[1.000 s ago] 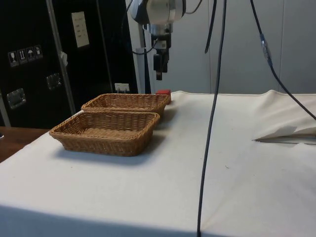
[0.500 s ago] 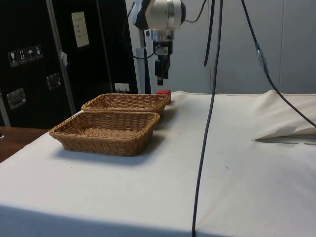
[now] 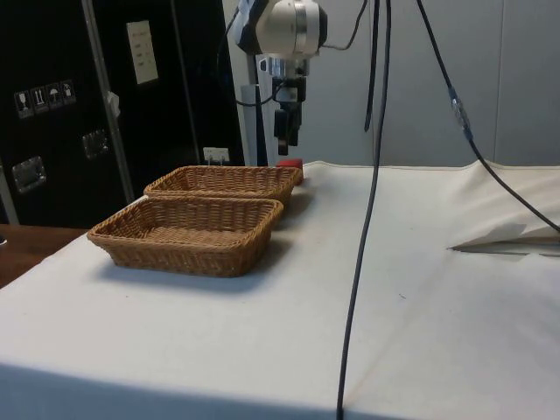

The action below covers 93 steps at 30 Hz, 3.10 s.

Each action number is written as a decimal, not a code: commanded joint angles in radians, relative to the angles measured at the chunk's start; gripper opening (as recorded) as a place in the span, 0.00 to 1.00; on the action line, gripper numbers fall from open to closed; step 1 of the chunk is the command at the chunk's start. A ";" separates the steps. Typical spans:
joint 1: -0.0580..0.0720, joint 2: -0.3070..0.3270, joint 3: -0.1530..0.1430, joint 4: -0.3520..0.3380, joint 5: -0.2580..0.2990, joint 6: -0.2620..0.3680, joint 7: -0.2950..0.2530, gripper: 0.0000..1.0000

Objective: Pick up the red cube and place it into the right basket.

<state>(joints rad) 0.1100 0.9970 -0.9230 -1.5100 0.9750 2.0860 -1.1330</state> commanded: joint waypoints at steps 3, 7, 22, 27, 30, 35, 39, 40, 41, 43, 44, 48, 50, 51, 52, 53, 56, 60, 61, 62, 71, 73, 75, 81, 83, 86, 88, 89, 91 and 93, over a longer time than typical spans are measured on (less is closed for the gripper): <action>-0.010 0.011 0.004 0.008 0.004 0.002 -0.004 1.00; -0.014 0.027 0.003 0.011 0.017 0.007 -0.012 1.00; 0.003 0.034 -0.004 0.007 0.036 -0.006 -0.008 1.00; 0.013 0.037 -0.002 0.011 0.049 -0.022 -0.002 1.00; 0.016 0.038 -0.003 0.011 0.052 -0.023 -0.001 1.00; 0.006 0.039 -0.001 0.016 0.056 -0.030 -0.009 1.00; -0.006 0.043 0.000 0.023 0.063 -0.036 -0.017 1.00; -0.008 0.045 0.001 0.024 0.066 -0.036 -0.020 1.00; -0.010 0.046 0.001 0.025 0.069 -0.037 -0.022 1.00; -0.009 0.050 0.000 0.022 0.081 -0.039 -0.028 1.00; -0.008 0.050 0.000 0.021 0.085 -0.040 -0.030 1.00; -0.004 0.050 -0.001 0.016 0.094 -0.047 -0.032 1.00; -0.002 0.049 -0.002 0.013 0.100 -0.052 -0.033 1.00; 0.000 0.048 -0.002 0.012 0.102 -0.054 -0.033 1.00; 0.003 0.047 -0.003 0.010 0.105 -0.061 -0.033 1.00; 0.003 0.047 -0.003 0.010 0.107 -0.064 -0.033 1.00; 0.004 0.048 -0.003 0.009 0.111 -0.070 -0.034 1.00; 0.006 0.052 0.000 0.006 0.120 -0.074 -0.036 1.00; 0.005 0.054 0.001 0.006 0.123 -0.075 -0.037 1.00; 0.004 0.056 0.002 0.005 0.126 -0.077 -0.038 1.00; 0.006 0.075 0.002 0.004 0.146 -0.076 -0.046 1.00; 0.007 0.077 0.001 0.004 0.147 -0.075 -0.047 1.00; 0.010 0.076 -0.002 -0.001 0.144 -0.079 -0.046 1.00; 0.009 0.081 0.000 0.001 0.148 -0.074 -0.047 0.85; 0.010 0.081 0.000 0.001 0.148 -0.073 -0.047 0.63; 0.010 0.081 0.000 0.001 0.148 -0.073 -0.047 0.41; 0.010 0.081 0.000 0.001 0.148 -0.073 -0.047 0.20; 0.010 0.081 -0.001 0.000 0.148 -0.073 -0.047 0.02; 0.011 0.082 -0.001 0.000 0.148 -0.073 -0.048 0.03; 0.011 0.082 -0.001 0.000 0.148 -0.073 -0.048 0.03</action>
<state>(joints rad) 0.1220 1.0750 -0.9260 -1.5110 1.1190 2.0070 -1.1790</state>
